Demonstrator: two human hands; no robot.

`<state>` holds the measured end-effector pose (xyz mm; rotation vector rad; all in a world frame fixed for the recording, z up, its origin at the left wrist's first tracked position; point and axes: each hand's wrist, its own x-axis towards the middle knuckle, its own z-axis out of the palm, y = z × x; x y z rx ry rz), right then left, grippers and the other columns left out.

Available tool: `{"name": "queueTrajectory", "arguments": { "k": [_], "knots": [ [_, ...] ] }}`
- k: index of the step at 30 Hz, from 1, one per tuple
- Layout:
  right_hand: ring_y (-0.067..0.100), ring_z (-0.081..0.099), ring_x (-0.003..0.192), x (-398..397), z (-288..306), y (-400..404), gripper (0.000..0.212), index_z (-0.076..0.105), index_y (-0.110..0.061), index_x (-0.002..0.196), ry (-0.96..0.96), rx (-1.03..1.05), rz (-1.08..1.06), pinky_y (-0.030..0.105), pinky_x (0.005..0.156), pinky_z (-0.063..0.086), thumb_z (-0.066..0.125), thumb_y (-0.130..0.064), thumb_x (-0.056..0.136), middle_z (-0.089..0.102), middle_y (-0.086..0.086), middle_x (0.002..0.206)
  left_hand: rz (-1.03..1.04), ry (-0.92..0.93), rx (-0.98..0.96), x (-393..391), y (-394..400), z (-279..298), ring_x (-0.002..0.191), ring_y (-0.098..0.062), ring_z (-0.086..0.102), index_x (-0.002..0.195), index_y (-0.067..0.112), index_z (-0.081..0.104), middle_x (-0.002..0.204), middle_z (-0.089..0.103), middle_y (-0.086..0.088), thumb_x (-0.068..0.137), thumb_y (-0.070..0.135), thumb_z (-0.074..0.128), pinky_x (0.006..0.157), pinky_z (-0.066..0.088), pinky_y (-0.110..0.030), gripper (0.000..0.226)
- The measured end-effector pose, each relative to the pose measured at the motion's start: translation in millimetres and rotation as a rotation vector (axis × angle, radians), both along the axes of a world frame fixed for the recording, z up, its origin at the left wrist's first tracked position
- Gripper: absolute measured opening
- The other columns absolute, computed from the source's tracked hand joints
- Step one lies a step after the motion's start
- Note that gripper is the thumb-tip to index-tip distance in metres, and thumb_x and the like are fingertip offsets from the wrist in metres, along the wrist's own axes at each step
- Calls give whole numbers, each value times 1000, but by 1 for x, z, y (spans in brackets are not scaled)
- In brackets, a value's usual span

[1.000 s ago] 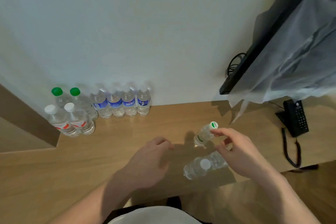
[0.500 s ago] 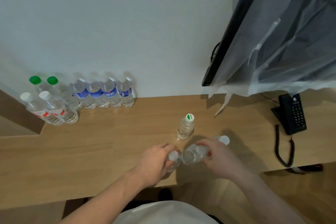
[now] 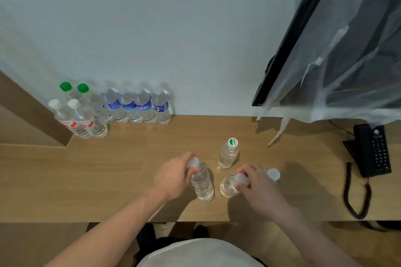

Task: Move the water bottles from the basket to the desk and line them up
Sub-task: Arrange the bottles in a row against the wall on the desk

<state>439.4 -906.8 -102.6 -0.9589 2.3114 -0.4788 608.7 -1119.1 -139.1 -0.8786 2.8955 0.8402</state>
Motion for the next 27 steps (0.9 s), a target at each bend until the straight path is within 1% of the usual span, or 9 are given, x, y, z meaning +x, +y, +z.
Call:
{"name": "queueTrajectory", "arguments": {
  "k": [5,9,12,15,17,20,22,24,27],
  "knots": [
    [4,59,95,2,-5,-9,18,60,-34,118,7,-28,-6,35,93,53,65,-39,102,46,-19,115,18,6,-24,7,-2,0,101,-17,70,135,32,51,124,69,9,105,48,54,80,58,-42,34],
    [3,59,97,-1,5,-22,16,61,-37,118,-32,-76,6,33,91,54,65,-37,102,48,-21,116,33,39,-41,28,-9,10,108,-15,68,139,31,52,130,67,10,105,42,55,84,58,-39,35],
    [0,58,93,2,16,-44,17,62,-40,115,-39,-152,46,26,89,51,68,-34,100,51,-24,114,88,62,-83,47,-32,25,109,-17,67,138,31,54,128,65,12,105,37,57,83,56,-39,34],
    [-2,56,92,10,20,-76,16,63,-39,112,-11,-233,119,20,87,42,69,-31,99,55,-23,110,135,69,-152,63,-62,41,108,-17,67,140,30,56,129,63,12,104,33,59,83,56,-38,36],
    [-2,57,88,17,22,-103,15,64,-38,110,-5,-245,151,22,87,41,70,-29,99,56,-21,110,161,60,-194,73,-87,49,108,-18,66,140,30,57,130,63,12,104,32,59,82,55,-38,36],
    [-4,54,87,30,28,-147,17,64,-36,116,-23,-228,176,22,90,39,68,-27,101,55,-20,114,195,44,-242,88,-126,58,108,-21,67,138,30,58,132,62,11,102,28,60,79,55,-39,36],
    [-3,52,89,39,29,-176,20,66,-33,118,-31,-272,186,21,91,38,69,-24,101,55,-18,114,208,30,-261,96,-151,63,114,-23,65,140,27,59,135,63,8,102,25,61,84,56,-41,38],
    [-1,54,89,48,28,-205,23,67,-32,121,-40,-290,183,21,90,39,69,-24,100,57,-15,116,216,8,-291,101,-175,66,120,-23,63,142,25,58,138,63,6,103,25,61,90,56,-43,40],
    [5,55,94,62,26,-249,28,68,-32,126,-59,-284,171,26,92,46,69,-25,100,58,-12,122,218,-33,-307,106,-209,68,119,-23,62,142,26,59,138,63,5,102,23,63,89,56,-42,40]
  ]
}}
